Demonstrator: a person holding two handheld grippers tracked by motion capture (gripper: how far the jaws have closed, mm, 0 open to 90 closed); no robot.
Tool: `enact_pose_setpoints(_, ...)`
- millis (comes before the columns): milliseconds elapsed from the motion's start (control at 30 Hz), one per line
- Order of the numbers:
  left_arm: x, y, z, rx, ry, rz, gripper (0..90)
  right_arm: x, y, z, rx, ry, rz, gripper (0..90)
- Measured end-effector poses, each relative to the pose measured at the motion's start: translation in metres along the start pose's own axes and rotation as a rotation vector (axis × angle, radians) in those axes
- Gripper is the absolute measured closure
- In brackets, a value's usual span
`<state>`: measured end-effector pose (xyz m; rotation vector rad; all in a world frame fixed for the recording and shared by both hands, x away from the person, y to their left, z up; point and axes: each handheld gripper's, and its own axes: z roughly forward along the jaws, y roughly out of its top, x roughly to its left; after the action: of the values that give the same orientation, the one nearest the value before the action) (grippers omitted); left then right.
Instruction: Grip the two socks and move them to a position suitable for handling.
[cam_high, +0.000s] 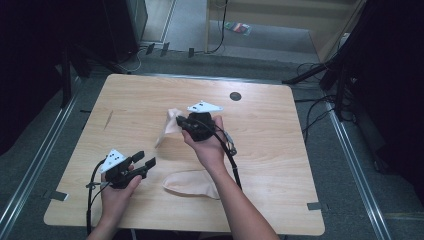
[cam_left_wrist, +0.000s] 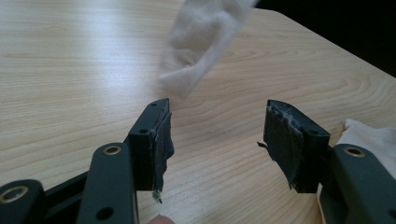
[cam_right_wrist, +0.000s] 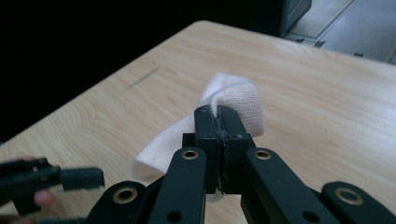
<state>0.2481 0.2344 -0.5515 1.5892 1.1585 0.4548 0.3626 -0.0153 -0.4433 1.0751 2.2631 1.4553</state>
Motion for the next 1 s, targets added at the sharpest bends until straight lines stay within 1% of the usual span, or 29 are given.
enact_pose_setpoints(67, 0.0, 0.0, 0.0, -0.001, 0.0, 0.0, 42.3, -0.011, -0.011, 0.0, 0.039, -0.005, 0.011, 89.2)
enact_pose_setpoints(200, 0.0, 0.0, 0.0, -0.001, 0.0, -0.003, 42.5, -0.039, -0.042, -0.002, 0.124, -0.057, 0.011, 89.1)
enact_pose_setpoints(233, 0.0, 0.0, 0.0, 0.001, 0.002, -0.002, 42.5, -0.045, -0.049, -0.003, 0.139, -0.08, -0.005, 89.0)
enact_pose_setpoints(267, 0.0, 0.0, 0.0, 0.001, 0.001, 0.0, 42.6, -0.051, -0.055, -0.005, 0.154, -0.103, -0.011, 89.0)
enact_pose_setpoints(300, 0.0, 0.0, 0.0, 0.001, 0.001, 0.001, 42.6, -0.058, -0.061, -0.007, 0.166, -0.122, -0.013, 88.9)
enact_pose_setpoints(367, 0.0, 0.0, 0.001, 0.001, 0.002, -0.002, 42.7, -0.069, -0.072, -0.01, 0.191, -0.179, -0.02, 88.4)
enact_pose_setpoints(400, 0.0, 0.0, 0.001, 0.0, 0.002, -0.001, 42.7, -0.074, -0.076, -0.011, 0.205, -0.197, -0.022, 87.4)
enact_pose_setpoints(467, 0.0, 0.0, 0.0, 0.004, 0.001, 0.003, 42.6, -0.08, -0.084, -0.013, 0.234, -0.234, -0.037, 79.5)
enact_pose_setpoints(500, -0.001, 0.0, 0.0, 0.004, 0.001, 0.002, 42.6, -0.083, -0.087, -0.015, 0.237, -0.246, -0.041, 75.1)
enact_pose_setpoints(533, -0.001, 0.0, 0.0, 0.005, 0.001, 0.004, 42.6, -0.086, -0.089, -0.019, 0.226, -0.25, -0.022, 68.4)
enact_pose_setpoints(567, -0.001, 0.0, 0.0, 0.005, 0.001, 0.004, 42.6, -0.086, -0.089, -0.019, 0.226, -0.25, -0.022, 68.4)
enact_pose_setpoints(600, -0.001, 0.0, 0.0, 0.004, 0.001, 0.002, 42.6, -0.088, -0.089, -0.022, 0.208, -0.247, -0.011, 62.9)
enact_pose_setpoints(633, -0.001, 0.0, 0.001, 0.004, 0.001, 0.001, 42.6, -0.095, -0.087, -0.032, 0.157, -0.274, 0.029, 61.3)
enact_pose_setpoints(667, -0.001, 0.0, 0.001, 0.004, 0.003, 0.001, 42.6, -0.098, -0.087, -0.035, 0.141, -0.283, 0.045, 61.6)
enact_pose_setpoints(733, -0.001, 0.0, 0.001, 0.003, 0.004, 0.0, 42.9, -0.104, -0.085, -0.042, 0.11, -0.316, 0.094, 64.1)
enact_pose_setpoints(800, -0.001, 0.0, 0.001, 0.003, 0.004, -0.001, 43.1, -0.109, -0.085, -0.044, 0.106, -0.329, 0.138, 64.7)
enact_pose_setpoints(867, -0.001, 0.0, 0.0, 0.003, 0.004, -0.002, 43.2, -0.111, -0.086, -0.043, 0.113, -0.325, 0.147, 64.9)
enact_pose_setpoints(1000, 0.0, 0.0, 0.001, 0.002, 0.001, -0.007, 43.7, -0.11, -0.09, -0.037, 0.134, -0.317, 0.127, 64.7)
